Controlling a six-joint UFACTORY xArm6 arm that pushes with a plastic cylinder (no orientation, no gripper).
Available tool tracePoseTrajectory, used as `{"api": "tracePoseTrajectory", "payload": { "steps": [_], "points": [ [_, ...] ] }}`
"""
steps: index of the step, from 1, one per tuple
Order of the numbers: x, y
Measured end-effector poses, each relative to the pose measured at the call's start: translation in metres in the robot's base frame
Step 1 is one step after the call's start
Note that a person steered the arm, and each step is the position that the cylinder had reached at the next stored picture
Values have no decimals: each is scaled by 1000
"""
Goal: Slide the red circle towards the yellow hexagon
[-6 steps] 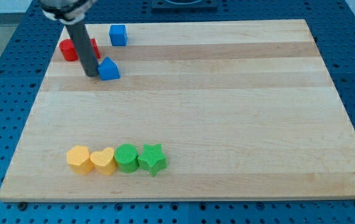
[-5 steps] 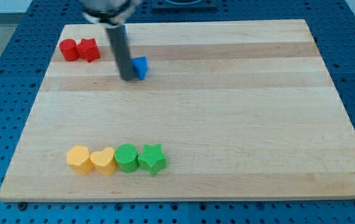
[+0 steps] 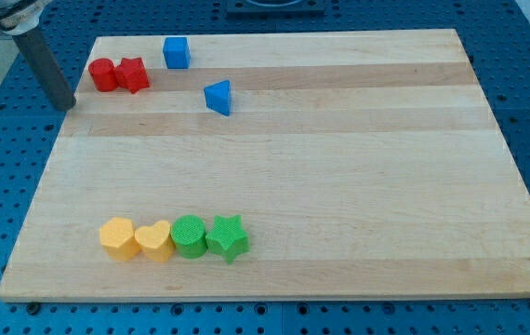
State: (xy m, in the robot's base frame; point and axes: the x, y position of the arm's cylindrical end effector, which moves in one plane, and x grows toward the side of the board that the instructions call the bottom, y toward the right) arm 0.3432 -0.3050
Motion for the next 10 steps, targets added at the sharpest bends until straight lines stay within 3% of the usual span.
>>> {"api": "tracePoseTrajectory", "payload": {
  "steps": [2, 3, 5, 6, 8, 10],
  "points": [
    [-111, 5],
    [-113, 46],
    [-11, 59],
    [-37, 58],
    [10, 55],
    [-38, 1]
  ]
}}
